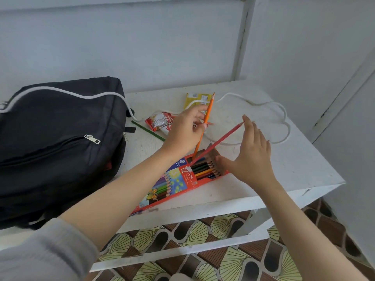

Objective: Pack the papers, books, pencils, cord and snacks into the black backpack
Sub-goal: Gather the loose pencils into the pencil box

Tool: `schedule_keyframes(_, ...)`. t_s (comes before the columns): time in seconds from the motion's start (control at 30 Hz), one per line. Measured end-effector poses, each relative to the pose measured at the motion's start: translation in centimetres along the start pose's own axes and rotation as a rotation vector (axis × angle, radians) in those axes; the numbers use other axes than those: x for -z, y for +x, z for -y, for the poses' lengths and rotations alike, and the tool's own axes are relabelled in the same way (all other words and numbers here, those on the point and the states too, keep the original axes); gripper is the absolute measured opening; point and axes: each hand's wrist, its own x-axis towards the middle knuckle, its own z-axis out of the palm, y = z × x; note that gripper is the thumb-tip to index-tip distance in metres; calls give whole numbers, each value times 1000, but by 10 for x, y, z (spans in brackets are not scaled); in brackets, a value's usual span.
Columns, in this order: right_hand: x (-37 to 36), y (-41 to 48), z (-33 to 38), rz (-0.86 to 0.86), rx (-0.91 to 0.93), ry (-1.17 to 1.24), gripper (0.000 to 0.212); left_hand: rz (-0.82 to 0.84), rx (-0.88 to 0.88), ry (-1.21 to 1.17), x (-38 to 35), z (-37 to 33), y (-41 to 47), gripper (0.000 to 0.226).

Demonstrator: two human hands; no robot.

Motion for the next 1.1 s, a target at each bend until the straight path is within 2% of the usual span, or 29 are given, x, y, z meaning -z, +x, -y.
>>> schedule_keyframes(0.1,-2,0,-6,-11,-25,-101,100,-10,-19,-13,-7,-2,-2,44)
schedule_keyframes(0.33,-12,-5,-20,3,-65,-197,87,102,-69,53,-22,4,-16,36)
schedule_keyframes(0.6,-26,-13,-22,12,16,-263,61,230,-70,153,-22,6,-28,27)
schedule_keyframes(0.77,-30,-13,-24,-54,27,-244,57,267,-100,235,-19,10,-41,24)
schedule_keyframes(0.9,-33,-16,-25,-122,22,-224,54,248,-191,390,-8,18,-53,22)
schedule_keyframes(1.1,-39,-22,-21,-270,126,-207,25,188,-223,509,11,20,-75,22)
